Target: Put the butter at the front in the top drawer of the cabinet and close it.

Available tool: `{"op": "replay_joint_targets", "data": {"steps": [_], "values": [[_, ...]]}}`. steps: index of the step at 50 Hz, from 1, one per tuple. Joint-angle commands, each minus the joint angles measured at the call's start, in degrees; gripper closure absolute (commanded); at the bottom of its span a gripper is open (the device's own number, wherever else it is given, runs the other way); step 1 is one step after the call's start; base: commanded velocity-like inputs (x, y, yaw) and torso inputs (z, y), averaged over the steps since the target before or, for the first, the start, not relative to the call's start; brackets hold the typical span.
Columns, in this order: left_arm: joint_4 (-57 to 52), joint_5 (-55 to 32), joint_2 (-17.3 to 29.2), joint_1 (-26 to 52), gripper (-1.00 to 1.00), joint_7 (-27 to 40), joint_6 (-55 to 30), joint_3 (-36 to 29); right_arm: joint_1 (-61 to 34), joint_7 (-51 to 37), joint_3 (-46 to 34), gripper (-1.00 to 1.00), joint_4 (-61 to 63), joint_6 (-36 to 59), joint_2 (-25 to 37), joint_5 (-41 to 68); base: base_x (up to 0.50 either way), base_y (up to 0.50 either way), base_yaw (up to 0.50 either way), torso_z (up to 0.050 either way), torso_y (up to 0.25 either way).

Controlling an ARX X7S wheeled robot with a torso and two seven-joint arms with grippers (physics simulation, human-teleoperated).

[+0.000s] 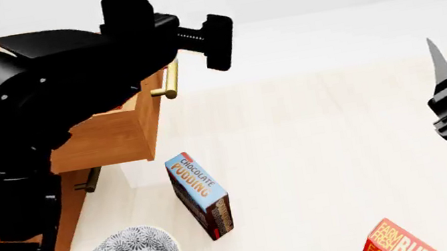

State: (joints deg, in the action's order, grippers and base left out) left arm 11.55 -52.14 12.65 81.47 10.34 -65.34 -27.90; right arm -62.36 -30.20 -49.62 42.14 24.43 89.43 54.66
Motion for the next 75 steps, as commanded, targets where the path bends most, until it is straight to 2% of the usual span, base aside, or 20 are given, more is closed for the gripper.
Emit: {"op": "replay_joint_targets", "data": {"steps": [1,17,36,57,75], "values": [[-6.23,-3.27,-1.89,-3.65,-1.00,2.58,-2.62,-0.65,0.47,-1.86,0.08,-1.00,-0.45,1.14,0.56,1.17,0.00,0.00,0.00,0.000,0.000],[-11.33,-6.27,-4.22,-8.92,-1.00,5.49,-4.16,-2.33,1.17,-2.10,-0.10,-1.00,-1.41,1.00,0.56,1.17,0.00,0.00,0.00,0.000,0.000],[-10.80,-3.96,-4.42,-13.31,-1.00,4.62,-0.36,-6.65,1.86,-2.66,-0.18,-1.00,-1.10,1.13,0.56,1.35,0.00,0.00,0.00,0.000,0.000],[-1.73,1.98,-3.72,-15.19,-1.00,2.44,7.19,-10.05,2.90,-2.88,-0.55,-1.00,-1.21,0.04,0.56,1.06,0.00,0.00,0.00,0.000,0.000],[6.07,5.33,-0.90,-16.20,-1.00,0.34,12.30,-10.43,3.43,-2.94,-0.52,-1.00,-0.98,-0.12,0.56,1.16,0.00,0.00,0.00,0.000,0.000]]}}
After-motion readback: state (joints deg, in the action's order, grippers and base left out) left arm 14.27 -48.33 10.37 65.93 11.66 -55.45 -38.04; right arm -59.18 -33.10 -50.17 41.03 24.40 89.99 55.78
